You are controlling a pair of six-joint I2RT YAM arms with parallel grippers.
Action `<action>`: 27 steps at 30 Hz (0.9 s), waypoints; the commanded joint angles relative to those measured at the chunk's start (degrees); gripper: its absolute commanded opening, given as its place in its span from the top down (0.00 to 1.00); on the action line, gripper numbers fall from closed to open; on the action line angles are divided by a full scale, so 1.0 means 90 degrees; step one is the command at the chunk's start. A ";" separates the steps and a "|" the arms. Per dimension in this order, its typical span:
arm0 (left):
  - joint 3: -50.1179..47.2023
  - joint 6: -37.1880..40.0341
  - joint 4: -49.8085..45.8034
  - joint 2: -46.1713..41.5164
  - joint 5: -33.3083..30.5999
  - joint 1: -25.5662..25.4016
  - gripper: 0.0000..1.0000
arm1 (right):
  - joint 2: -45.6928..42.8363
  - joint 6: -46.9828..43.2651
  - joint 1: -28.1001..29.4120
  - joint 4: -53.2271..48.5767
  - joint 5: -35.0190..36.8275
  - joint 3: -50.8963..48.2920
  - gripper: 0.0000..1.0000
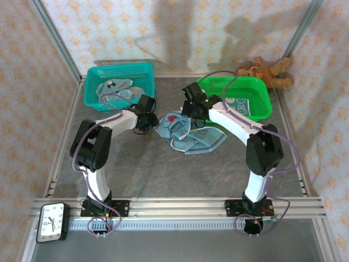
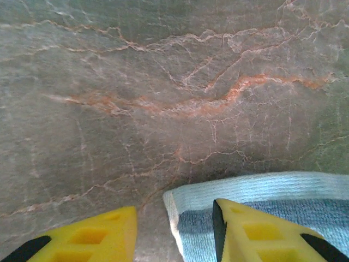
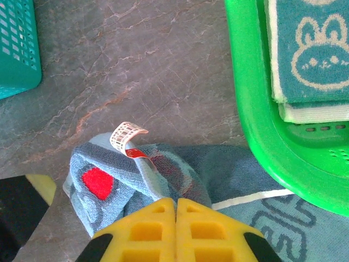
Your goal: Fold and stack the towels
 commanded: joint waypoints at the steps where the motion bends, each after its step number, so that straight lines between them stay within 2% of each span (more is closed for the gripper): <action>1: 0.0307 0.0010 -0.0238 0.0198 -0.0289 -0.0155 0.59 | -0.0150 0.0107 0.0016 0.0078 0.0048 -0.0065 1.00; 8: 0.0545 0.0058 -0.0460 0.0815 -0.0437 -0.0255 0.60 | -0.0150 0.0128 0.0021 0.0098 -0.0010 -0.0079 1.00; 14: 0.0786 0.0165 -0.0799 0.1145 -0.0789 -0.0370 0.70 | -0.0159 0.0174 0.0015 0.0126 -0.0109 -0.0123 1.00; 20: 0.0760 0.0185 -0.0780 0.1126 -0.0808 -0.0409 1.00 | -0.0223 0.0185 0.0014 0.0135 -0.0092 -0.0182 1.00; 27: 0.0721 0.0230 -0.0925 0.0315 -0.0999 -0.0413 1.00 | -0.0432 0.0170 0.0014 0.0157 -0.0124 -0.0162 1.00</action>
